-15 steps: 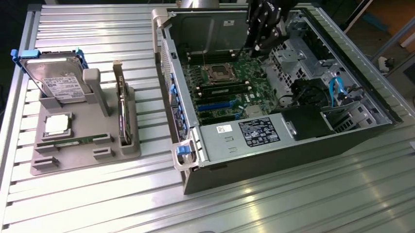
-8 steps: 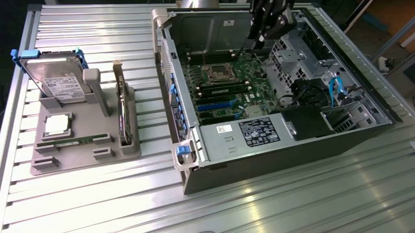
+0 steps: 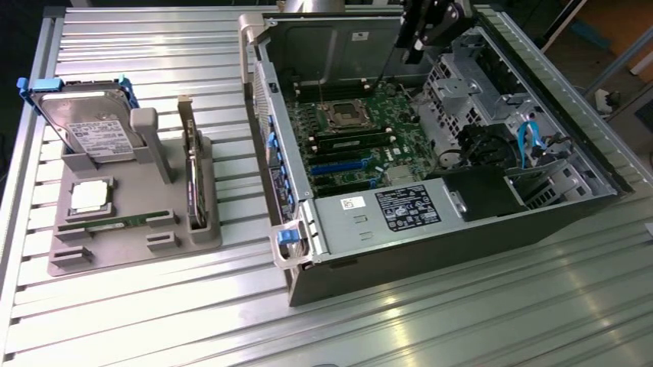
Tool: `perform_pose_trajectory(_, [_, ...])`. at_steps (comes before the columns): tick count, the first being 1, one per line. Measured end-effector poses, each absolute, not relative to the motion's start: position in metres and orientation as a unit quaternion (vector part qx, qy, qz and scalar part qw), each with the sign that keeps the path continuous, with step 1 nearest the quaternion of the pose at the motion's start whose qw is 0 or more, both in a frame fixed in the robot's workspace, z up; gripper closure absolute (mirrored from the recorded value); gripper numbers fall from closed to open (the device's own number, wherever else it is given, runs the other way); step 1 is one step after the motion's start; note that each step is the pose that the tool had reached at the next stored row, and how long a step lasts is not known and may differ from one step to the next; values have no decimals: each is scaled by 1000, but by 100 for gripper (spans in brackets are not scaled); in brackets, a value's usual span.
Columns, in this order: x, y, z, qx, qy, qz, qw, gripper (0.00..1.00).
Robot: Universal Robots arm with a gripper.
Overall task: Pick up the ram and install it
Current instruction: 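Insert the ram into the slot, then press down the ram until it locks into place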
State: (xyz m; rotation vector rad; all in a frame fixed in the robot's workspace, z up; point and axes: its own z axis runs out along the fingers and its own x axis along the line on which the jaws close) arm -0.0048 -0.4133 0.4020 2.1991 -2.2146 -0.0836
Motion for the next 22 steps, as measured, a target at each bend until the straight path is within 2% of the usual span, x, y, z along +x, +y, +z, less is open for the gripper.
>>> perform_pose_trajectory(22, [-5,-413,411,704,-709,-27,10,62])
